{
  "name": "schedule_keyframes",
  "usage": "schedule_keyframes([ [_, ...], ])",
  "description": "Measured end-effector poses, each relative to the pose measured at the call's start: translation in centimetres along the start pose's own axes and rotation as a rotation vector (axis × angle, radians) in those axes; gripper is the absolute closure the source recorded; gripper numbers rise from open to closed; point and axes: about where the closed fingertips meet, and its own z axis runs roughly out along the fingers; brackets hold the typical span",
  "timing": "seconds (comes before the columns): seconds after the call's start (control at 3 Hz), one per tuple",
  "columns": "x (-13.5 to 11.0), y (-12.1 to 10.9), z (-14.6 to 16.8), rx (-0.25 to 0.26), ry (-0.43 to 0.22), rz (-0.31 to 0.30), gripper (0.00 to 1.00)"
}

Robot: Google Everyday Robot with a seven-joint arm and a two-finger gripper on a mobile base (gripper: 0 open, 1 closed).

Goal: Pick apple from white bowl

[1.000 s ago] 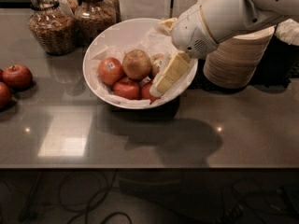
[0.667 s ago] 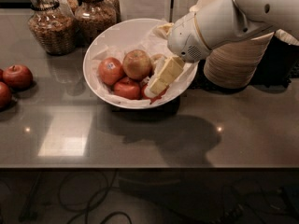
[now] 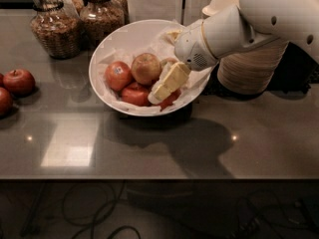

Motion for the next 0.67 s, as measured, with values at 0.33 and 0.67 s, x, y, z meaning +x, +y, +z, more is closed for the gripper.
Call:
schedule_keyframes([
  [0.33,0.0,-0.3,1.6,-0.034,-0.010,0.005,0.00],
  [0.67,0.1,-0.4,3.1,-0.072,-0.024,0.019,0.00],
])
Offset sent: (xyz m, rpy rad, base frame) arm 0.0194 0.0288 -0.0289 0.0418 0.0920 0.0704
